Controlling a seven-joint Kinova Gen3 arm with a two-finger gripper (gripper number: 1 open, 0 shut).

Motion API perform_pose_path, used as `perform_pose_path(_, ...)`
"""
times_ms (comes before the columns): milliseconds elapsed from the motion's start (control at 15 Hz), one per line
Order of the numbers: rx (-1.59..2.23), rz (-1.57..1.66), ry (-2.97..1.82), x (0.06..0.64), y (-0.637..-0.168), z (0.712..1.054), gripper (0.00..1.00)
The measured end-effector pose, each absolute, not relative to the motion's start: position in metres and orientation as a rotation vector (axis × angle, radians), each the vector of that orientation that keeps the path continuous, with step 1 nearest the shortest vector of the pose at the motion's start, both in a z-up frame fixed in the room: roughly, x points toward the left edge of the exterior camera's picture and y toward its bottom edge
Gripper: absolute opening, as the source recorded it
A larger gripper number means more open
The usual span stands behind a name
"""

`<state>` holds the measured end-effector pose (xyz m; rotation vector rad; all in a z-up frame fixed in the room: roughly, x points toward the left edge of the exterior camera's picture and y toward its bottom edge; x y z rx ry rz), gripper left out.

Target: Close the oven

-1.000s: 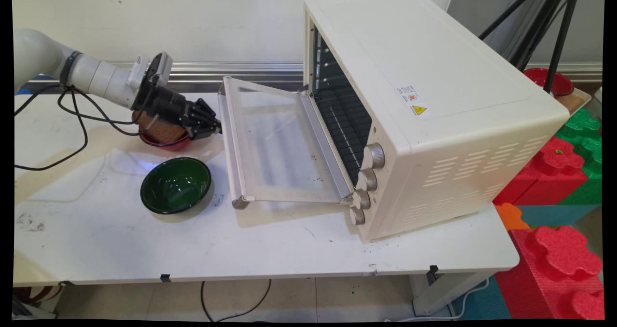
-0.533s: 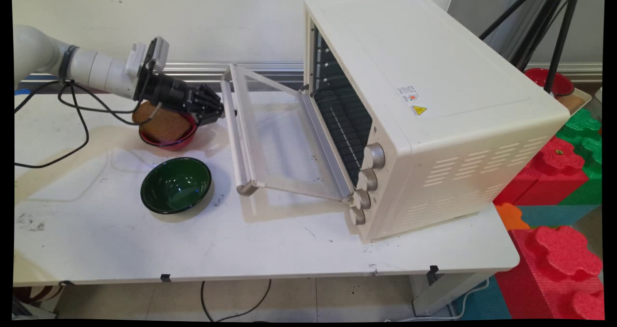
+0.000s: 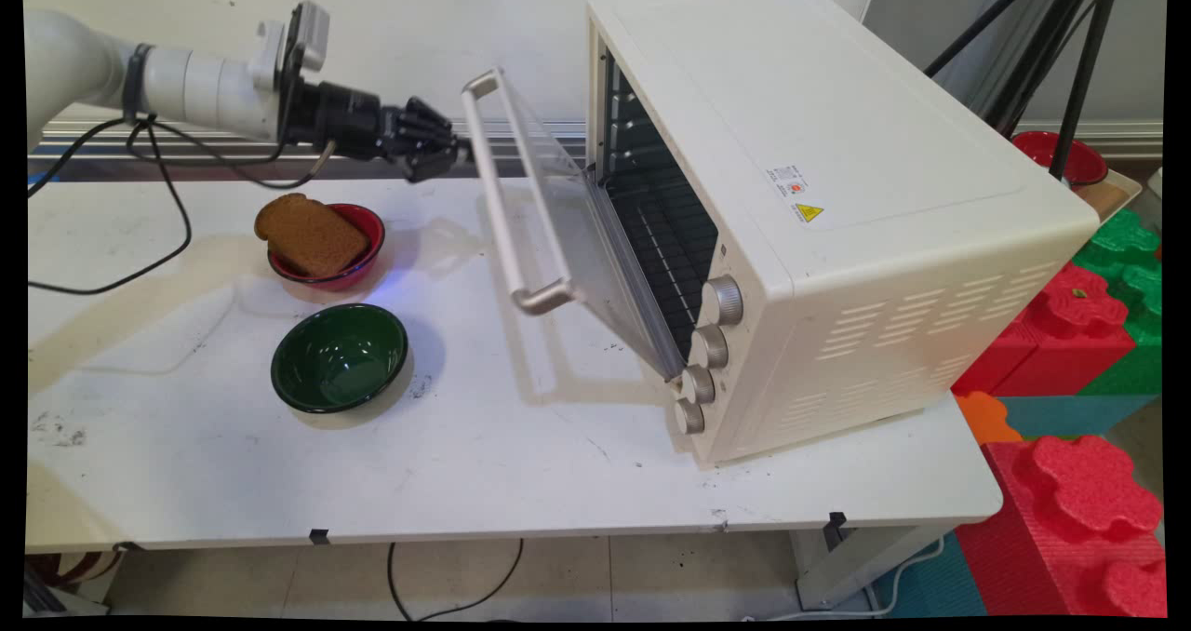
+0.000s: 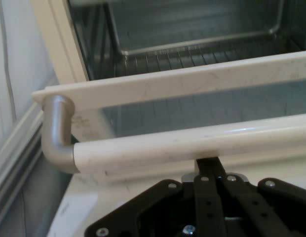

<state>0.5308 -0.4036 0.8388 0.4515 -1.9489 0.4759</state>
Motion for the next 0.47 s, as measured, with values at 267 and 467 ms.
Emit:
perform_pose_path(267,0.439,0.495,-1.9,0.512,-0.421,0.855,0.0)
perform_pose_path(467,0.425,0.502,-1.882,0.501,-0.431,0.863,0.0)
